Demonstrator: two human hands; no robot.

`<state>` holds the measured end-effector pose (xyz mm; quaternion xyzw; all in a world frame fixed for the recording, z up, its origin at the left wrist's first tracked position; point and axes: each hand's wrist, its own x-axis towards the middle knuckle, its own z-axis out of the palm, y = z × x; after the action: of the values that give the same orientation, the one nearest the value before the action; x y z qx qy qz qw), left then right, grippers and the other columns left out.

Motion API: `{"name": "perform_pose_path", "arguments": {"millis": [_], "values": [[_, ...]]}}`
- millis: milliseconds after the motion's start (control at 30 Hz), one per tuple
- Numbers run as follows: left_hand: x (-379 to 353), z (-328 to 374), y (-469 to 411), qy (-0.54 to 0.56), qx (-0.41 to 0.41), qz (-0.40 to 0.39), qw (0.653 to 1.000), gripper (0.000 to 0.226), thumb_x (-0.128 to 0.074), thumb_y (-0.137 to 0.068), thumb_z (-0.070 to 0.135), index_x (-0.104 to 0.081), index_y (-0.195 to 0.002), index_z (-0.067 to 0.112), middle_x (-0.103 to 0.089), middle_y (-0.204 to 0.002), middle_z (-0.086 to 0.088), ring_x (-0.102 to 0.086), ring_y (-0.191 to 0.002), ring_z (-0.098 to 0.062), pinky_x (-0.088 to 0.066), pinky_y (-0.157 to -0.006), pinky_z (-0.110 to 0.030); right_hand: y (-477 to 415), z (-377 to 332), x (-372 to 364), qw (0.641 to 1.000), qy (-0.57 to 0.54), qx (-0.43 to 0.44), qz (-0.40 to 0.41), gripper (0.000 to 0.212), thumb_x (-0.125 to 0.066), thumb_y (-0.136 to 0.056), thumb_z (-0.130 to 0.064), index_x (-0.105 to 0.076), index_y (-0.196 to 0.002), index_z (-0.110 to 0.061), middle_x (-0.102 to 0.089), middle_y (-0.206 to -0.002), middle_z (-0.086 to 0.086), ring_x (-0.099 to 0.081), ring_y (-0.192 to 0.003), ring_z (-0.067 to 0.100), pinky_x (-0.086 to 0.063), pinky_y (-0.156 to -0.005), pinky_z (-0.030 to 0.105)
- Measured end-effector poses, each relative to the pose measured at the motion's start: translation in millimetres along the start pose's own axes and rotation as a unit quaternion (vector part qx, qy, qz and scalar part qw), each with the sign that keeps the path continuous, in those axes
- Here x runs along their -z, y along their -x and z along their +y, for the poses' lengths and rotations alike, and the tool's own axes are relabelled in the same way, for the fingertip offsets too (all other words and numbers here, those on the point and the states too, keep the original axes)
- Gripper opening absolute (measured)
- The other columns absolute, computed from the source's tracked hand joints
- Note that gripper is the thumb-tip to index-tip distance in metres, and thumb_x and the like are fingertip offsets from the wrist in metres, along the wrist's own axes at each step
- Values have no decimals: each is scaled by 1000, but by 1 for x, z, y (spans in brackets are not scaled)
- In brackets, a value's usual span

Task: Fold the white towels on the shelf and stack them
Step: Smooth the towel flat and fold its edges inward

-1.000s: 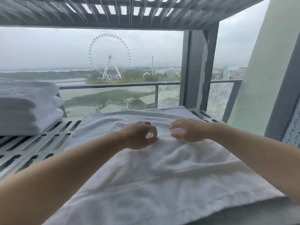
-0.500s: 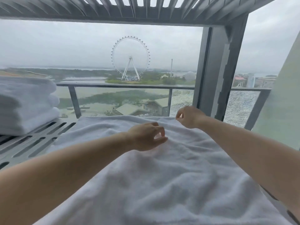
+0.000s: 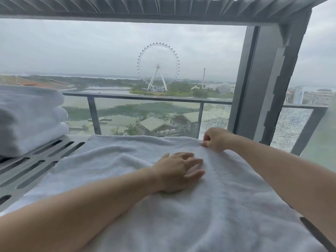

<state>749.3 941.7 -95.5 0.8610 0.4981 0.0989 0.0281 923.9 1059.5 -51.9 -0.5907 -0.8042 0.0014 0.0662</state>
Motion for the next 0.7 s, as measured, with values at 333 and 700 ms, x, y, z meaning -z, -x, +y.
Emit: {"name": "perform_pose_path", "arguments": {"millis": [333, 700], "values": [[-2, 2, 2, 33, 15, -21, 999, 52, -27, -93, 57, -25, -143, 41, -19, -155, 8, -13, -142, -9, -6, -115, -47, -28, 5, -22, 981, -183, 14, 63, 19, -48, -93, -28, -58, -108, -20, -59, -113, 1, -54, -96, 18, -39, -77, 26], [-1, 6, 7, -22, -9, -67, 997, 57, -21, -94, 58, -8, -147, 39, -4, -157, 7, 1, -143, -8, 1, -116, -45, -28, 29, -11, 985, -126, -1, 119, 7, -54, -90, -29, -56, -88, -22, -62, -97, 2, -55, -85, 20, -37, -69, 28]]}}
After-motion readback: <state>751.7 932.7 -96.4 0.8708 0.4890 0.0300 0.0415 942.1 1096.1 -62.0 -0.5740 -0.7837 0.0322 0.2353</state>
